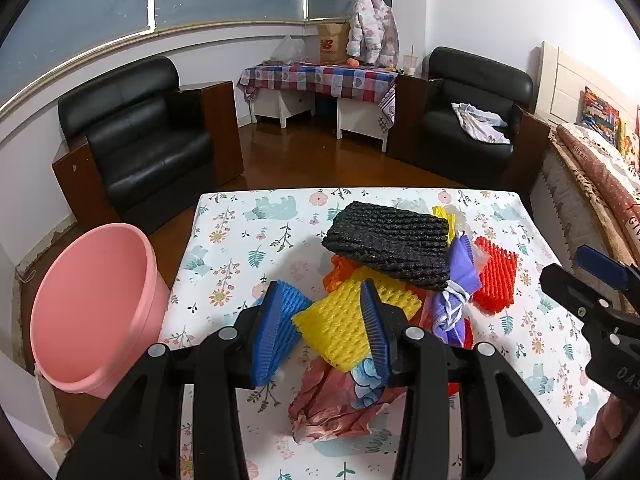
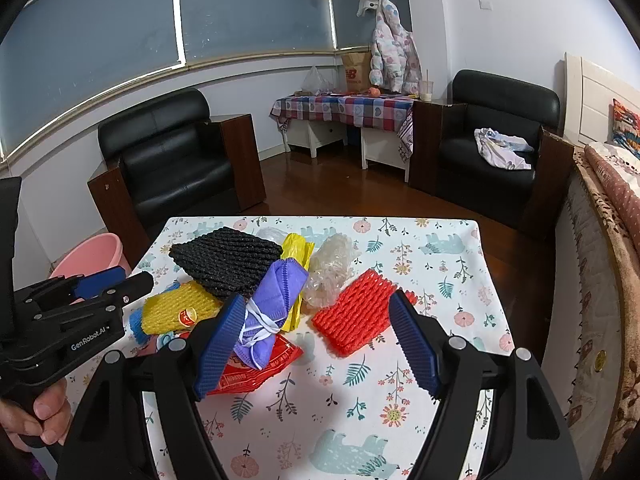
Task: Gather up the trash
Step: 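Move both grippers toward the pile of trash on the table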
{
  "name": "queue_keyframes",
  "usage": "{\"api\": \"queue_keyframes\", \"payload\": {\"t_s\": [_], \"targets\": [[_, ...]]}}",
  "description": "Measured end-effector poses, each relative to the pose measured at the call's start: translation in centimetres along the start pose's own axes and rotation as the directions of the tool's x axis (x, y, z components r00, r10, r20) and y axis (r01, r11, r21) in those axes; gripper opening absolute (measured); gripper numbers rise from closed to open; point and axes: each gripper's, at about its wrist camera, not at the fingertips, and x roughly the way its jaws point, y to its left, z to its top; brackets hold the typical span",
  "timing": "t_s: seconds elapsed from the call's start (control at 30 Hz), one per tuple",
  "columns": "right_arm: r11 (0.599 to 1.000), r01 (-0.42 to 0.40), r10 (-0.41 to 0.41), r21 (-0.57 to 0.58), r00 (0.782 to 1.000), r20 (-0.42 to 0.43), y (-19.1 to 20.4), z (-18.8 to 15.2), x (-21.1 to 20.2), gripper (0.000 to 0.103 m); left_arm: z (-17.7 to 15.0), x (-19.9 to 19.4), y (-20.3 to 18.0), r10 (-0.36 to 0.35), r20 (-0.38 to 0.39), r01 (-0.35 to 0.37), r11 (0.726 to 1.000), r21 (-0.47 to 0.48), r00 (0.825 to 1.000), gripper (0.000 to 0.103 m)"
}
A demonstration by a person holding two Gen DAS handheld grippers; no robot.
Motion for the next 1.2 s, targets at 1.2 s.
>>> {"api": "queue_keyframes", "payload": {"t_s": [1.2], "targets": [[0.998, 0.015, -0.013, 0.053, 0.999, -0.037, -1.8, -0.9, 0.3, 0.070, -0.1, 0.9, 2.1, -0.037, -0.033, 0.036, 0.999, -0.032, 0.999, 0.041]]}}
